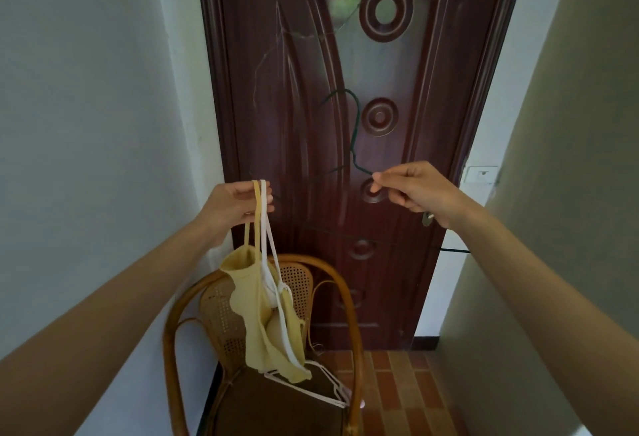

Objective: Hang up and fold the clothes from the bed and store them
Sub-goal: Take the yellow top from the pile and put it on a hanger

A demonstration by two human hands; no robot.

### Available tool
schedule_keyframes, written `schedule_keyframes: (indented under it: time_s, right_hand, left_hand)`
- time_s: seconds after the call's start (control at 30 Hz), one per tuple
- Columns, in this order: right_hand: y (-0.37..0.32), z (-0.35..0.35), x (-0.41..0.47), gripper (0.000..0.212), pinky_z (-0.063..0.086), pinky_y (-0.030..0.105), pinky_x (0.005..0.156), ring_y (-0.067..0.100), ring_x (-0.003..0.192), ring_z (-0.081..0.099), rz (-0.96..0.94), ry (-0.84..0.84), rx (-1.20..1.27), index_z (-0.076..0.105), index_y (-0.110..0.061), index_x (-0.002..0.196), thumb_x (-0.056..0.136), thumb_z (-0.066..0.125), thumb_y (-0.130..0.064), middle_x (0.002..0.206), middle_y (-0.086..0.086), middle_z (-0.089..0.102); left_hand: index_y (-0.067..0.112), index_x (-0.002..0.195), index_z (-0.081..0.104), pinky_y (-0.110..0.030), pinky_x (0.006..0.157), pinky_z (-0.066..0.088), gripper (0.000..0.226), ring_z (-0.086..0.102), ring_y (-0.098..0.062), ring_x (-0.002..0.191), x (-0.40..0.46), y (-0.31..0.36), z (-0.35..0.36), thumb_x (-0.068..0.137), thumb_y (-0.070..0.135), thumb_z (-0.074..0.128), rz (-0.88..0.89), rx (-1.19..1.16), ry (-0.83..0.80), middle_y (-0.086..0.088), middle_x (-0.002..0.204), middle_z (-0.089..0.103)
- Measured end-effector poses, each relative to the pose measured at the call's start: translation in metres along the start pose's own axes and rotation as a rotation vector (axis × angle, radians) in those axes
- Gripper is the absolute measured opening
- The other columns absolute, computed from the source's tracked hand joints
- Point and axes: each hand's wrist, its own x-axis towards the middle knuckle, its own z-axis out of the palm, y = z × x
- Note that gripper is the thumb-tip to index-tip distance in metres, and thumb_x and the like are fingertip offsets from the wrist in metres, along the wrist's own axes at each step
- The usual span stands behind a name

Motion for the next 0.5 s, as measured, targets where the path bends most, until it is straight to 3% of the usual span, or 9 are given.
schedule_keyframes:
  time_s: [0.13,0.2,0.33,0.5]
  right_hand:
    - [0.000,-0.004,-0.007,0.029,0.019,0.023,0.046,0.009,0.042,0.025,0.005,-0.033,-0.022,0.076,-0.009,0.093,0.095,0.062,-0.034,0.049,-0.002,0.043]
    - [-0.001,-0.005,-0.010,0.029,0.020,0.025,0.048,0.009,0.042,0.026,0.000,-0.055,-0.038,0.076,-0.009,0.093,0.094,0.062,-0.035,0.048,-0.003,0.043]
    - [-0.005,-0.005,-0.014,0.027,0.021,0.027,0.050,0.009,0.041,0.026,-0.030,-0.095,-0.042,0.076,-0.013,0.088,0.094,0.062,-0.035,0.047,-0.002,0.042]
    - [-0.014,-0.001,-0.014,0.027,0.022,0.025,0.049,0.010,0.039,0.023,-0.082,-0.128,0.003,0.076,-0.014,0.087,0.094,0.060,-0.036,0.044,-0.003,0.037]
  left_hand:
    - [0.012,0.113,0.067,-0.006,0.064,0.050,0.035,0.067,0.005,0.079,-0.001,-0.001,-0.010,0.080,0.002,0.075,0.084,0.163,0.066,0.004,0.098,0.069]
    - [0.016,0.113,0.066,-0.002,0.069,0.045,0.038,0.064,0.006,0.083,-0.001,-0.002,-0.013,0.079,0.005,0.077,0.076,0.240,0.055,0.007,0.098,0.067]
    - [0.023,0.108,0.065,-0.024,0.097,0.040,0.039,0.057,0.002,0.099,-0.002,-0.002,-0.017,0.076,0.006,0.079,0.051,0.342,-0.037,0.012,0.105,0.064]
    - [0.029,0.096,0.069,-0.028,0.095,0.046,0.038,0.062,-0.001,0.098,-0.006,0.003,-0.015,0.070,0.006,0.084,0.112,0.440,-0.110,0.004,0.101,0.069]
